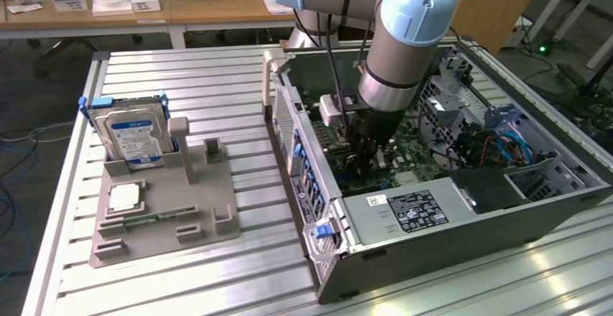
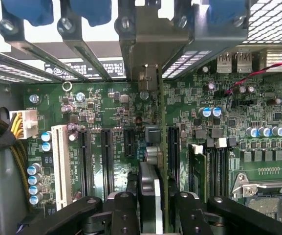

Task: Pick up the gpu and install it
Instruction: 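Insert the gpu into the slot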

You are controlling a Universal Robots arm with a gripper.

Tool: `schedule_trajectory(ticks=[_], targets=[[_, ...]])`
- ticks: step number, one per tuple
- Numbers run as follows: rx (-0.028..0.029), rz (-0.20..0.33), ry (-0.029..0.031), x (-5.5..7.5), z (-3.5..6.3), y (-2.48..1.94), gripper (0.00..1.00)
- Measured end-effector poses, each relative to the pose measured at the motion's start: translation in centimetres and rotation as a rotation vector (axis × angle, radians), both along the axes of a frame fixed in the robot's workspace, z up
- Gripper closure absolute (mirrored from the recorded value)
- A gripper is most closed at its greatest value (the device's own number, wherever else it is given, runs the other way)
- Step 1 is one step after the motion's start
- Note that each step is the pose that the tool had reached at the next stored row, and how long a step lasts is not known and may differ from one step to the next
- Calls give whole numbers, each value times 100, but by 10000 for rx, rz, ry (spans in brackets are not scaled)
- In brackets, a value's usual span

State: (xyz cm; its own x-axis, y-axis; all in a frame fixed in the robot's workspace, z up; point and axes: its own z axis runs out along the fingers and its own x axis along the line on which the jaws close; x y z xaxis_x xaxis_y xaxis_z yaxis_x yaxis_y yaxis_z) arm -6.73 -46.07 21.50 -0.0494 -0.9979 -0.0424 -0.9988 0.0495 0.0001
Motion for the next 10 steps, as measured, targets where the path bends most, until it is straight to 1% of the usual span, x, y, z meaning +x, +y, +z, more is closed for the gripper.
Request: schedule_trajectory(ticks=[2,3,10], targets=[[-5,0,-2,0,25,-1,65],[-5,2,-7,0,57,-1,65],[-4,1,-45,0,347,-1,65]])
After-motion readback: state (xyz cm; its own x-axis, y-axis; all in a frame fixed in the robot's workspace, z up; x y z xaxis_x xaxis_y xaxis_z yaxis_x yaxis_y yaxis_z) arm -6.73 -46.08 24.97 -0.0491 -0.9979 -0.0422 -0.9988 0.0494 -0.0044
